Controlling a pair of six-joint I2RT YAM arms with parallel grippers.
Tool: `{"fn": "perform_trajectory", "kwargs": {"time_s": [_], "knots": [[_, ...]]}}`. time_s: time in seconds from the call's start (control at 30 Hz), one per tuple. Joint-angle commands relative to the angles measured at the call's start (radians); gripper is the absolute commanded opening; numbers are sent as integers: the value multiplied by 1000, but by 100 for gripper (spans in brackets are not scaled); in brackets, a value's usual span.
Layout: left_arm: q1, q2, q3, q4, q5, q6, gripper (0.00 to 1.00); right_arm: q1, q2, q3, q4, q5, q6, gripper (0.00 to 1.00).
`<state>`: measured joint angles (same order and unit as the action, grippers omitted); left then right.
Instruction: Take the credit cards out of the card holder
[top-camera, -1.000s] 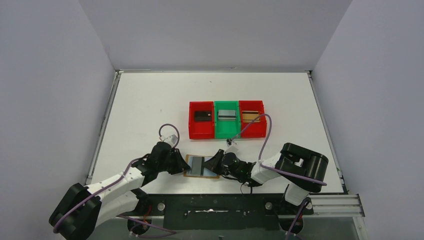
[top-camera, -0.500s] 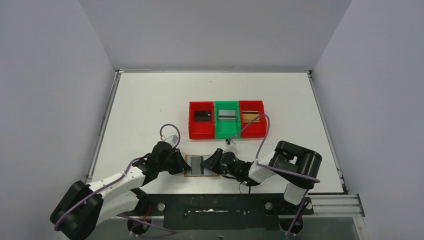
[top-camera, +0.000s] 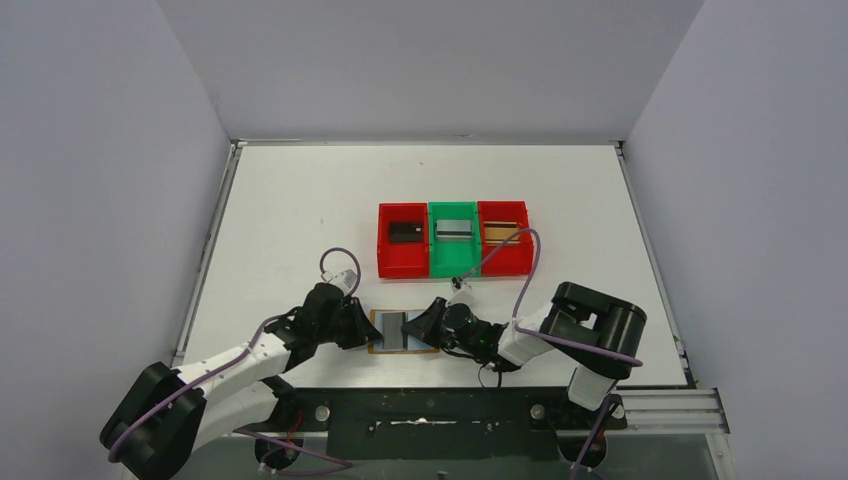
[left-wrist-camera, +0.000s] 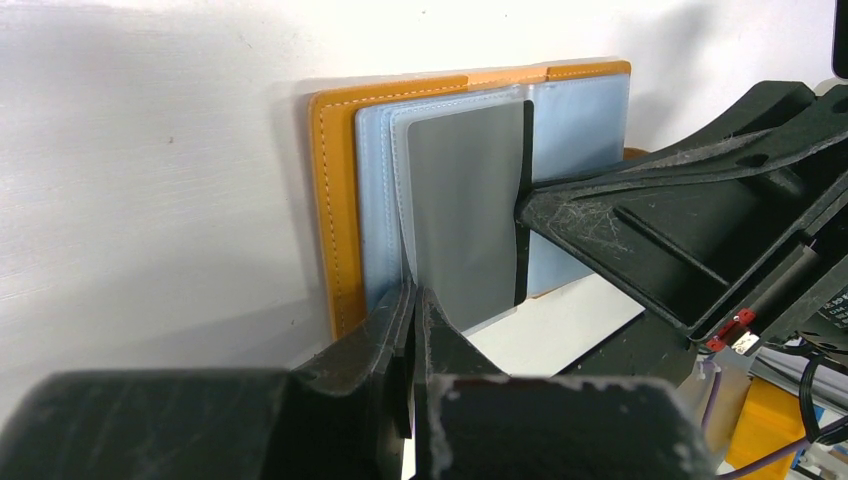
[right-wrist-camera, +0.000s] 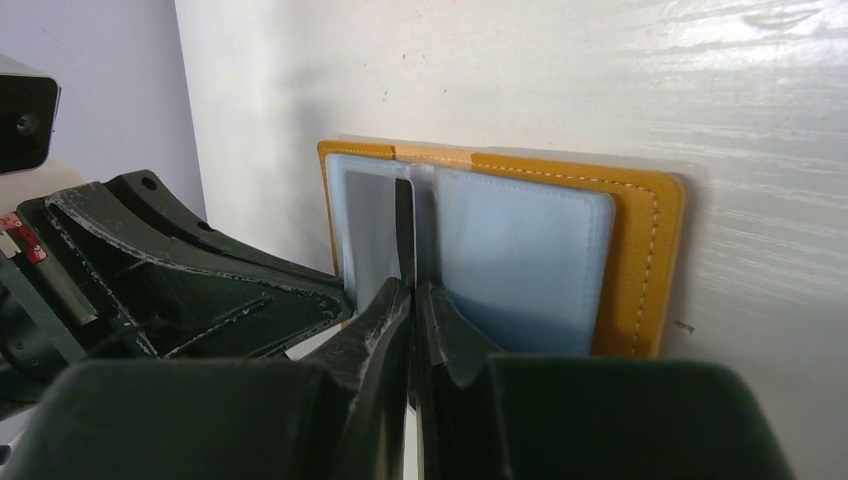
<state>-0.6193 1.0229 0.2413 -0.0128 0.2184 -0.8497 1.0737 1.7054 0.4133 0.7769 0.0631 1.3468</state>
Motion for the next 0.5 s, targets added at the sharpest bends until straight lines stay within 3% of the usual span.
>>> {"fn": "perform_trajectory", "kwargs": {"time_s": [0.0, 0.47], "knots": [[-3, -22, 28, 11, -4, 12, 0, -6, -42, 10, -31, 4, -33, 4], [-3, -55, 28, -46, -27, 23, 0, -5, -40, 22, -50, 0, -40, 7]]}}
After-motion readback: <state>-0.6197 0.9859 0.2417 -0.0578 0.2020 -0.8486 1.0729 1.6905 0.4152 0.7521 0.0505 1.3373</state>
